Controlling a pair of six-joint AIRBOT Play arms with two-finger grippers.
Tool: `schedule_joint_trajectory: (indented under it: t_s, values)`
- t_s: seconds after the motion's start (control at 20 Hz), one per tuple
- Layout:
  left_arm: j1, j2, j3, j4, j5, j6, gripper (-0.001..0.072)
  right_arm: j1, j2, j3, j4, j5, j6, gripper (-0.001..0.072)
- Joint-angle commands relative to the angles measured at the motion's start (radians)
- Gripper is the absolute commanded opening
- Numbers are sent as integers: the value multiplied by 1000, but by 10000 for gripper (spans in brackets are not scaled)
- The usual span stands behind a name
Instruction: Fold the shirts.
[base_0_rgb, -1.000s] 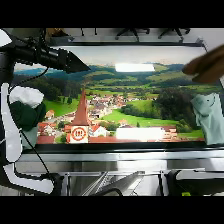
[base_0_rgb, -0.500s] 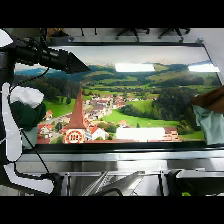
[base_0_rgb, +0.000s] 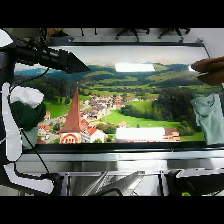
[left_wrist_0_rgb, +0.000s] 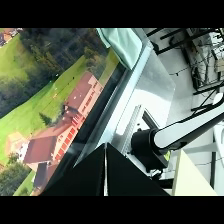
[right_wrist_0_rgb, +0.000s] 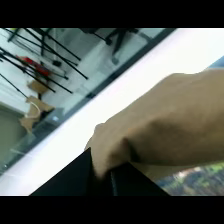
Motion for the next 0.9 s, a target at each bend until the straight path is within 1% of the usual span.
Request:
schedule_joint_trajectory:
  t_s: [0.0,0.05,0.1,0.15,0.25,0.35,0.4,0.5,0.6,0.7,0.8,0.85]
  values:
    - [0,0,0,0,3,0,15,-1,-30,-6,-145,170,94,25]
    - [0,0,0,0,5,0,14,-2,-29,-11,-209,239,180,25]
    - [0,0,0,0,7,0,14,-3,-18,-10,-262,298,235,25]
    - [0,0,0,0,6,4,15,-8,3,-10,-325,341,272,25]
    - [0,0,0,0,-1,25,15,-32,54,-10,-479,415,380,24]
    - [0,0,0,0,-1,49,15,-69,80,-10,-566,528,471,25]
    - [0,0,0,0,-1,49,15,-82,80,-11,-587,592,493,25]
    - [0,0,0,0,2,60,15,-83,77,-26,-707,669,537,25]
    - [0,0,0,0,0,68,14,-83,92,-82,-758,668,568,25]
    - [0,0,0,0,-1,74,15,-83,108,-182,-767,668,568,26]
    - [0,0,0,0,0,82,15,-83,113,-294,-807,662,555,26]
    - [0,0,0,0,0,82,15,-83,113,-351,-855,636,528,26]
